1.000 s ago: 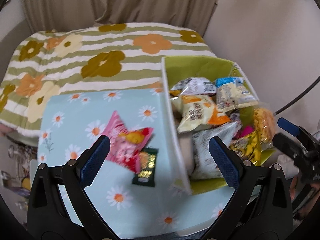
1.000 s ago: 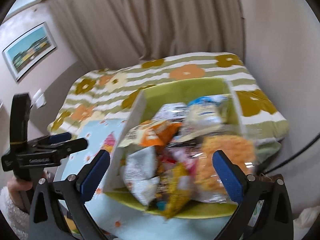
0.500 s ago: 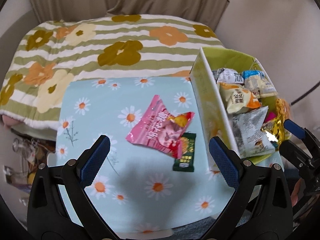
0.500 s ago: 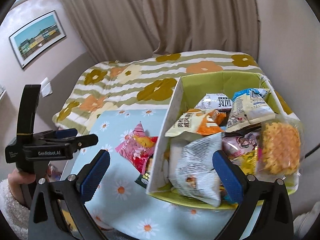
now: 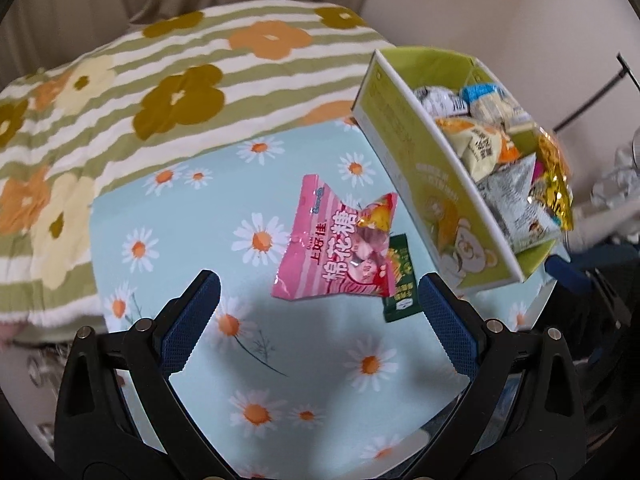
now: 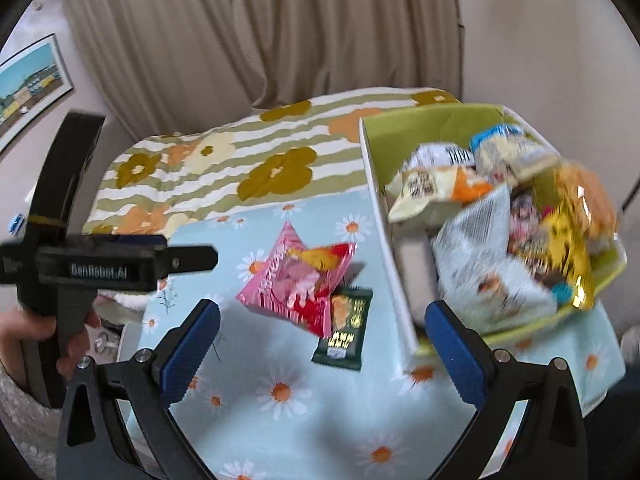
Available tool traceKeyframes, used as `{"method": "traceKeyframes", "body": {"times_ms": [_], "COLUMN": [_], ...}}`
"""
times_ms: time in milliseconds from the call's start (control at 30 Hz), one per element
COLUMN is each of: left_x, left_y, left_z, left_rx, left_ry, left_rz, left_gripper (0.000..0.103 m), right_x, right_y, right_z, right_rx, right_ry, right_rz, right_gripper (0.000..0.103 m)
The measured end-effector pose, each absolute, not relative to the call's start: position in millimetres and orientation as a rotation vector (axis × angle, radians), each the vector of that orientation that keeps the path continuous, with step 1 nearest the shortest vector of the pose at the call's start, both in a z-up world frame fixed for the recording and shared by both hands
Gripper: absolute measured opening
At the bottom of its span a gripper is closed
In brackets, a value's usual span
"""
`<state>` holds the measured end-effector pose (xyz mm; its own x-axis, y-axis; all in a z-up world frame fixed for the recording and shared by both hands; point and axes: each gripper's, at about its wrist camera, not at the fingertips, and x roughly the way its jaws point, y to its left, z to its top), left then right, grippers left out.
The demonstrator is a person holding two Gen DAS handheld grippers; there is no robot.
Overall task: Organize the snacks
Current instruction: 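Move both tools back over the last two snacks, then grasp the pink marshmallow bag with left tool while right tool grasps the green biscuit packet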
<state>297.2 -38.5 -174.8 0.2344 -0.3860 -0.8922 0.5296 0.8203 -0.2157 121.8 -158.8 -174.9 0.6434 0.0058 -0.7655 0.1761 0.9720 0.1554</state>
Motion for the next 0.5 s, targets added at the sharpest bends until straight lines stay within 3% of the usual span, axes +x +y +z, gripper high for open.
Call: {"method": "traceKeyframes", "body": {"times_ms": [500], "left_x": [327], "left_y": [-107], "left_z": [-255], "left_rx": [0.267], "left_ry": [1.309], "left_rz": [-0.7], "left_gripper": [0.099], "right_x": [128], "right_y": [-127], "right_z": [-259], "right_rx": [0.215], "right_ry": [0.928], "right_rz": [-0.229], "right_gripper": [0.102]}}
